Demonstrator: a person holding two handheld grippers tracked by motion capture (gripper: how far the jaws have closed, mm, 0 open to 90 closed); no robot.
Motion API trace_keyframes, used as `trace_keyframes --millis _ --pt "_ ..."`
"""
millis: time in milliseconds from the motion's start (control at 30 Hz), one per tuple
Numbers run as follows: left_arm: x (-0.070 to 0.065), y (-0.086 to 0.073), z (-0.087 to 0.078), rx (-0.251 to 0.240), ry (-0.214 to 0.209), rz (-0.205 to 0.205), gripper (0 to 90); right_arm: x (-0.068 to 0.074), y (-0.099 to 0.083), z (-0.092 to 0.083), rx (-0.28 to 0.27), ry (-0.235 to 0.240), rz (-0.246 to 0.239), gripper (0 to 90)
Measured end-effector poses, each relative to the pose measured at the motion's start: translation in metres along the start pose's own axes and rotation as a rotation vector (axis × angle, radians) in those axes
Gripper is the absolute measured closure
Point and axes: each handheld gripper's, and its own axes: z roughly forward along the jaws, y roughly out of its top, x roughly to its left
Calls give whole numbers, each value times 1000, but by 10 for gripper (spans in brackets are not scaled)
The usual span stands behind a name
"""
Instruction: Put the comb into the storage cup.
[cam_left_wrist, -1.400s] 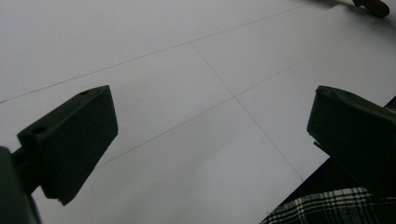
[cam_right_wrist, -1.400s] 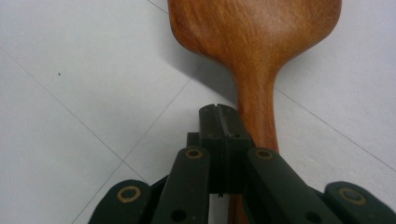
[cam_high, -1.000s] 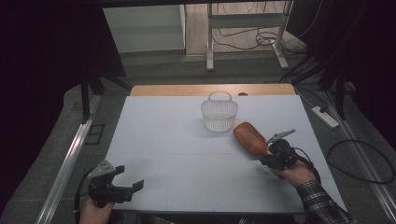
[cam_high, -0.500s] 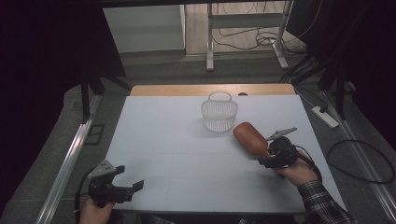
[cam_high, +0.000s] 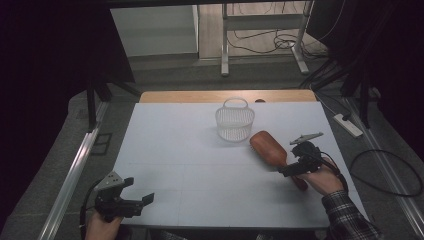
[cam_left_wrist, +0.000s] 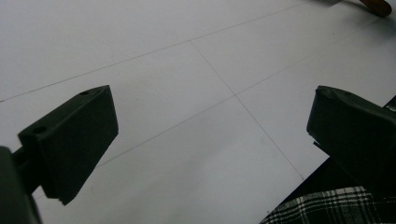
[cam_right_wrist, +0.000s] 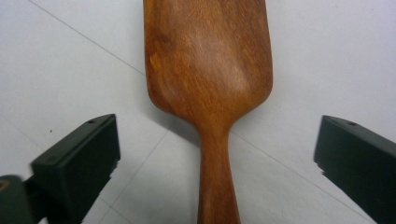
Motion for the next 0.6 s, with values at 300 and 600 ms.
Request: trace_keyframes --millis 300,600 --pt "0 0 0 0 0 0 18 2 1 6 3 6 -6 0" --pt "0 0 0 1 -1 0 18 -2 -5 22 88 27 -13 0"
